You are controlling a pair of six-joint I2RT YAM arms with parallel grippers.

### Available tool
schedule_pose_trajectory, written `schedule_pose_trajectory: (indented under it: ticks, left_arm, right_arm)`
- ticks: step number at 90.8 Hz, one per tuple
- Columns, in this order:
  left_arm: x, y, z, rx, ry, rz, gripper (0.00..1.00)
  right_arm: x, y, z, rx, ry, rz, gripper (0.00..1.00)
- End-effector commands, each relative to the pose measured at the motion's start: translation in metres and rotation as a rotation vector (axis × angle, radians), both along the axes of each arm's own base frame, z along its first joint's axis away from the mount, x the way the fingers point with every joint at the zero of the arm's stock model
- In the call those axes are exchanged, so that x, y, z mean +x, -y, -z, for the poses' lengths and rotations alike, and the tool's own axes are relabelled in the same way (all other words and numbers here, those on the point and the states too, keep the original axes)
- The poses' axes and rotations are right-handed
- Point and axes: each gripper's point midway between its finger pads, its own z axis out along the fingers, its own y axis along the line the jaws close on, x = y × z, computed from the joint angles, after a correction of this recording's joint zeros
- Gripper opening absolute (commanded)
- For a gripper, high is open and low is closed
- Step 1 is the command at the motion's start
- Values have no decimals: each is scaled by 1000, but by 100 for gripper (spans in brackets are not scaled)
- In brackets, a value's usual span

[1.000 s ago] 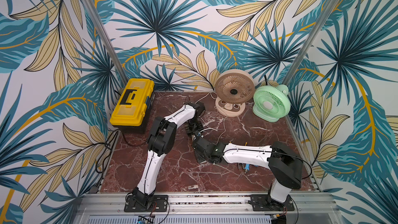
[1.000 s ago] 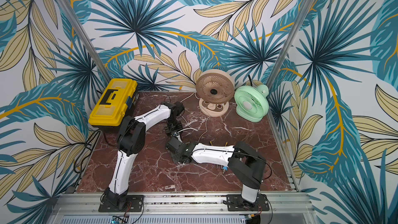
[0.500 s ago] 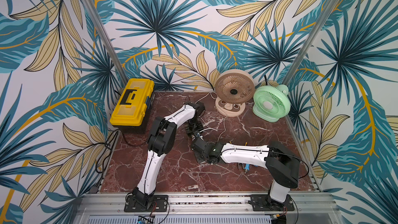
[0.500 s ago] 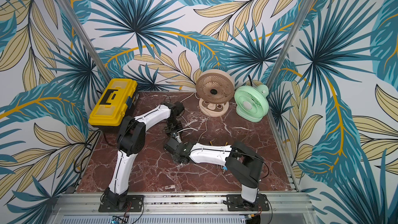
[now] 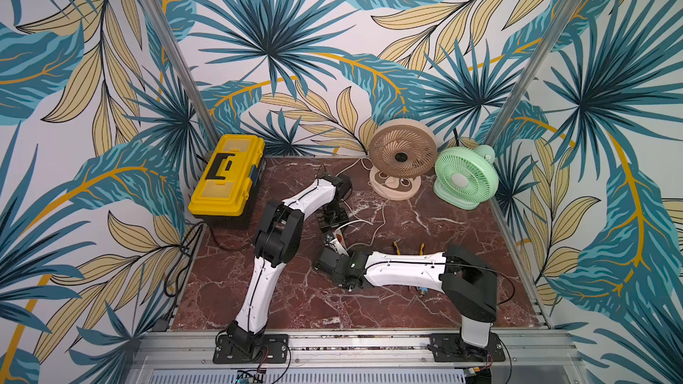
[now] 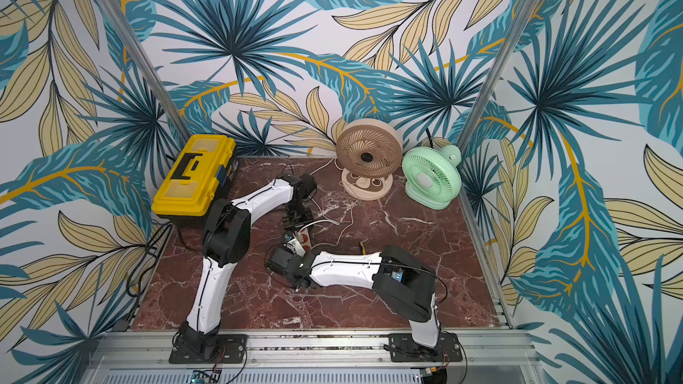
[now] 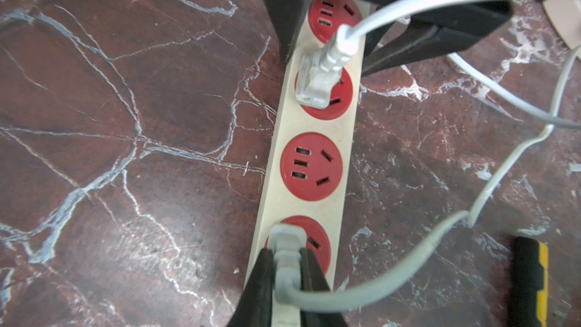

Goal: Unplug the desk fan from the power strip
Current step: Remove the plug from the socket.

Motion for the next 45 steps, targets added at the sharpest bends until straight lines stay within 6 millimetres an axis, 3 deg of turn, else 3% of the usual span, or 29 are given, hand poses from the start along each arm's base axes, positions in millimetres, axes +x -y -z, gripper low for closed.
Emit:
schedule_pose_trajectory:
  ticks: [1,45]
  left_arm:
    - [-27,-34,74,181,-134,72,0]
    - [-27,-37,80,197,-135,96,0]
  right_arm:
    - [0,-16,-12,-12,68,-45,0]
    - [1,-8,-20,97,48,-13,0]
